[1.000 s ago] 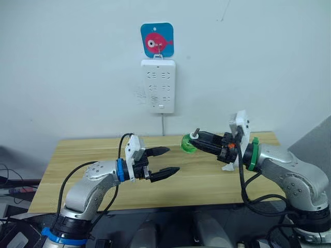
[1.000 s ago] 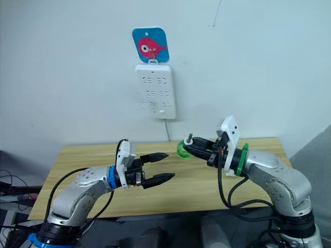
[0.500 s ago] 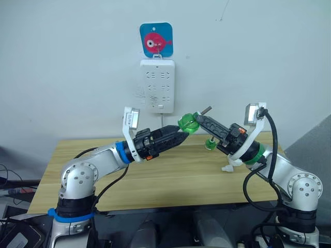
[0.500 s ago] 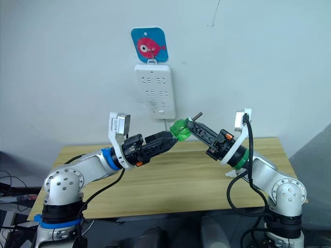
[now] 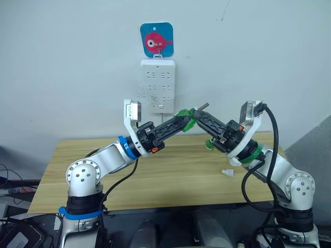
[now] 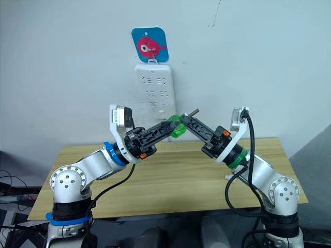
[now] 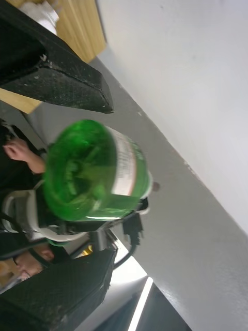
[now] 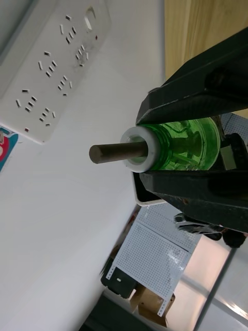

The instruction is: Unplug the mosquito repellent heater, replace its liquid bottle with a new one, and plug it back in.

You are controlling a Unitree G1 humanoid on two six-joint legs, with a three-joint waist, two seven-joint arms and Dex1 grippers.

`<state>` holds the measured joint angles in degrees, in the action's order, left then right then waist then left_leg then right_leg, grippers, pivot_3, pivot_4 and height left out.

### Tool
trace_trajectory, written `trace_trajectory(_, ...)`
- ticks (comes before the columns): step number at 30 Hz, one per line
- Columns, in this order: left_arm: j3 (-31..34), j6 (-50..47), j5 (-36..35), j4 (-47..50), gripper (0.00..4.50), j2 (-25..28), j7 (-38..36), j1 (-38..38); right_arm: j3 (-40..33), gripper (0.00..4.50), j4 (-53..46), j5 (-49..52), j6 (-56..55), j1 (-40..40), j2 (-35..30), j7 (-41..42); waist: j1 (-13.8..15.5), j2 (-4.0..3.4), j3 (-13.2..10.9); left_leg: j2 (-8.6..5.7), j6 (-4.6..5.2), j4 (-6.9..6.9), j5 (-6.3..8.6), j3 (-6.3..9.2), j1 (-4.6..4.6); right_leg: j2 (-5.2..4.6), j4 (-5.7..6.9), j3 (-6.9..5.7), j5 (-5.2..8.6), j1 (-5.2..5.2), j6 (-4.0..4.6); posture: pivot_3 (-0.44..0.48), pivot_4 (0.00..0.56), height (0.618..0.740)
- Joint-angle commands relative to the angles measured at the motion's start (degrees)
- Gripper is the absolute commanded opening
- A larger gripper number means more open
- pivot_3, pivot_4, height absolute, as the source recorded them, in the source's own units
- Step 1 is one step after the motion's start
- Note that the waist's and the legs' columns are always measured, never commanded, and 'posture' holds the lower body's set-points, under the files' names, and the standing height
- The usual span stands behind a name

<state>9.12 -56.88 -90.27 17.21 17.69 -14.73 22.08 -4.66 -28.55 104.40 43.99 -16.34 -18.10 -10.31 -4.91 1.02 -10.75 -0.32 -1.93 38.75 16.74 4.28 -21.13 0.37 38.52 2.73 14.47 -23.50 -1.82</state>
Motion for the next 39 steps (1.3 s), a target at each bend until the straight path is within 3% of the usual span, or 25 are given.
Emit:
trace_trajectory(1,-0.48,1.39,-1.90,1.21,4.42,-0.41,0.75,0.01,0.57,0.89,-2.44,1.63,-1.76,-0.15,-0.64,0.07,0.00,0.00,0.00,0.00,0.00,0.00,0.00,-0.01,0.00,0.00,0.00,0.00,0.00,0.00,0.00,-0.108,0.127,0.740)
trace_trajectory(3,-0.54,1.68,-2.33,1.18,4.42,-0.57,1.09,-0.18,0.94,0.89,-2.52,1.77,-2.21,-0.19,-0.95,0.09,0.00,0.00,0.00,-0.01,0.00,0.00,0.00,-0.02,0.00,0.00,-0.01,-0.01,0.00,0.00,0.00,-0.108,0.127,0.740)
trace_trajectory(6,-0.87,1.96,-3.03,1.18,3.84,-0.39,1.20,-0.65,1.44,0.89,-2.62,1.95,-2.87,-0.31,-1.30,0.11,0.01,0.00,0.00,-0.01,0.00,0.00,0.00,-0.02,-0.01,0.00,-0.01,0.00,0.00,-0.01,0.00,-0.108,0.127,0.740)
trace_trajectory(11,-0.86,2.66,-4.22,0.75,2.40,-0.36,1.86,-0.85,2.04,0.89,-2.83,2.34,-3.56,-0.29,-1.61,0.03,0.01,0.00,0.00,-0.01,0.00,0.00,0.00,-0.02,-0.06,0.00,-0.04,0.00,0.00,-0.02,0.00,-0.108,0.125,0.740)
trace_trajectory(19,-1.07,2.65,-4.89,0.36,2.39,0.24,2.23,-0.65,2.99,0.89,-3.48,3.07,-4.35,0.40,-2.49,-0.12,0.01,0.00,0.00,-0.01,0.00,0.00,0.00,-0.02,-0.13,0.00,-0.09,-0.02,0.00,-0.04,0.00,-0.110,0.127,0.740)
trace_trajectory(25,-1.00,3.10,-3.88,0.07,2.39,0.90,2.16,-0.30,1.08,3.01,-3.06,-0.48,-4.63,1.92,-5.43,-1.21,0.04,0.00,0.00,-0.02,0.00,0.01,0.00,-0.02,-0.30,0.00,-0.16,-0.05,0.00,-0.14,0.00,-0.112,0.132,0.740)
trace_trajectory(29,-0.52,3.81,1.02,-0.16,2.39,3.18,0.68,-0.77,-3.43,4.41,-2.10,-7.45,-2.32,7.20,-15.24,-2.91,0.21,-0.03,0.02,-0.03,0.00,0.01,0.00,0.00,-0.59,-0.01,-0.39,-0.12,-0.02,-0.27,0.00,-0.113,0.143,0.740)
trace_trajectory(33,-1.68,5.93,12.16,-0.52,2.39,7.79,-5.07,-2.69,-3.32,4.50,-4.55,-26.33,2.79,11.70,-30.33,-0.15,0.36,-0.04,0.01,-0.14,0.00,0.01,0.00,-0.16,-0.86,-0.04,-0.45,-0.07,-0.02,-0.56,-0.01,-0.126,0.156,0.740)
trace_trajectory(36,-4.63,8.70,21.21,0.46,2.39,11.18,-11.86,-4.61,0.29,4.50,-5.55,-35.27,6.05,9.96,-34.98,-1.30,0.05,-0.04,0.00,-0.06,0.00,-0.03,0.00,-0.31,-0.83,0.04,-0.47,-0.03,-0.02,-0.61,-0.02,-0.134,0.166,0.740)
trace_trajectory(39,-9.98,13.66,31.60,2.13,2.39,14.77,-20.64,-7.17,4.32,4.50,-1.14,-38.13,15.49,3.46,-35.10,-7.11,-0.13,-0.06,-0.04,-0.01,0.00,-0.07,0.00,-0.39,-0.74,0.15,-0.44,0.01,-0.04,-0.61,0.01,-0.132,0.179,0.740)
